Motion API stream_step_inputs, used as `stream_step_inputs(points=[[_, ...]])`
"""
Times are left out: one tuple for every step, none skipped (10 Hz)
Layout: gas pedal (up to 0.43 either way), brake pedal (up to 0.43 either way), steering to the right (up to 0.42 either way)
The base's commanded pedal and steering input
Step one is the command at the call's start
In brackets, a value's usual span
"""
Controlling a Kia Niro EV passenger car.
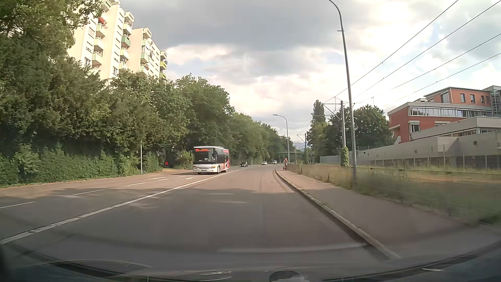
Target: Follow the waypoints while adhering to traffic rules and regulations
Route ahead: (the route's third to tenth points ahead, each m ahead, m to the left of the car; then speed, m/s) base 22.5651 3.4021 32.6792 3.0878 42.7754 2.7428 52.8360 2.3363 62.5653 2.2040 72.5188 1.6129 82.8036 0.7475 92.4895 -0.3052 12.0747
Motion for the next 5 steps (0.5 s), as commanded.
stream_step_inputs(points=[[0.177, 0.0, 0.002], [0.177, 0.0, 0.003], [0.177, 0.0, 0.002], [0.177, 0.0, 0.002], [0.177, 0.0, 0.001]])
